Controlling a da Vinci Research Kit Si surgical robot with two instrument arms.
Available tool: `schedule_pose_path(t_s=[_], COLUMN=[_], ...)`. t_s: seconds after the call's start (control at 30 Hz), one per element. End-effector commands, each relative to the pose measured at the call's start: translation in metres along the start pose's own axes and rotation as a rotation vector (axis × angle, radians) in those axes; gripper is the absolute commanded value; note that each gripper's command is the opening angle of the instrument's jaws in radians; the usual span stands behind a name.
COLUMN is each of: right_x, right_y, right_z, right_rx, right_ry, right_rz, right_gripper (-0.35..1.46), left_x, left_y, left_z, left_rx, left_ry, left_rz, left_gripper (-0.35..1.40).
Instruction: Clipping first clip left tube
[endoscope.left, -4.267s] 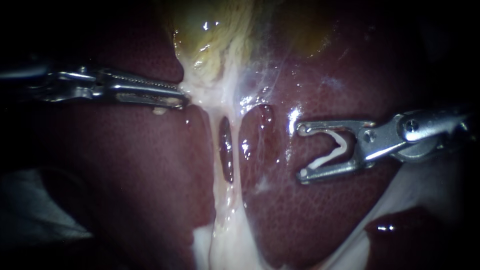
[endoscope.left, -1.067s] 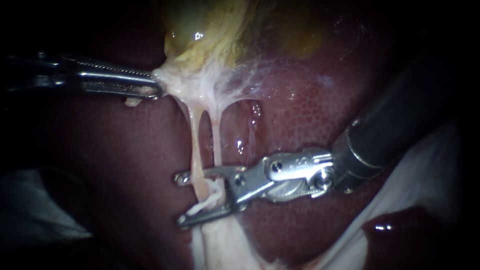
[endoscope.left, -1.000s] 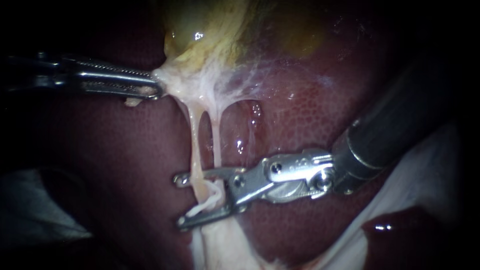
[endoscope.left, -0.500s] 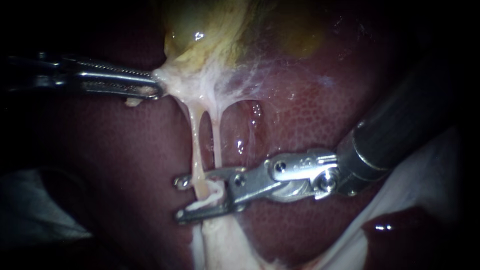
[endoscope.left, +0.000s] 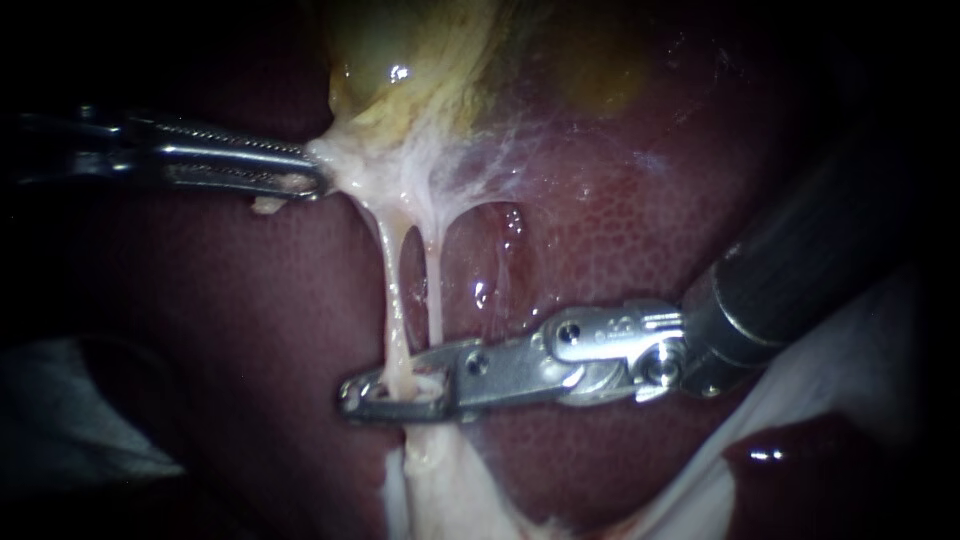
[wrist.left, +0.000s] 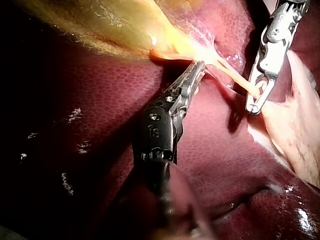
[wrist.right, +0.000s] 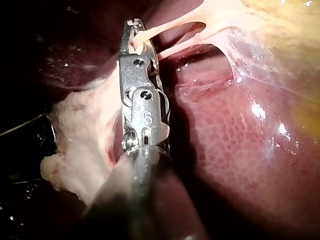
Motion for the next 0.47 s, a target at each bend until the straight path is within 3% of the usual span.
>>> schedule_pose_path(t_s=[0.03,0.47], right_x=[0.0,-0.0001], right_y=[-0.0001,0.0001], right_z=[0.0001,0.0001], right_rx=[0.009,0.022], right_ry=[-0.003,-0.012], right_rz=[0.01,0.022], right_gripper=[-0.35,-0.35], left_x=[0.0,0.0], left_y=[0.0,-0.0004], left_z=[0.0,0.0002], left_rx=[0.0,0.0], left_ry=[0.0,0.0], left_rz=[0.0,0.0], left_gripper=[-0.35,-0.35])
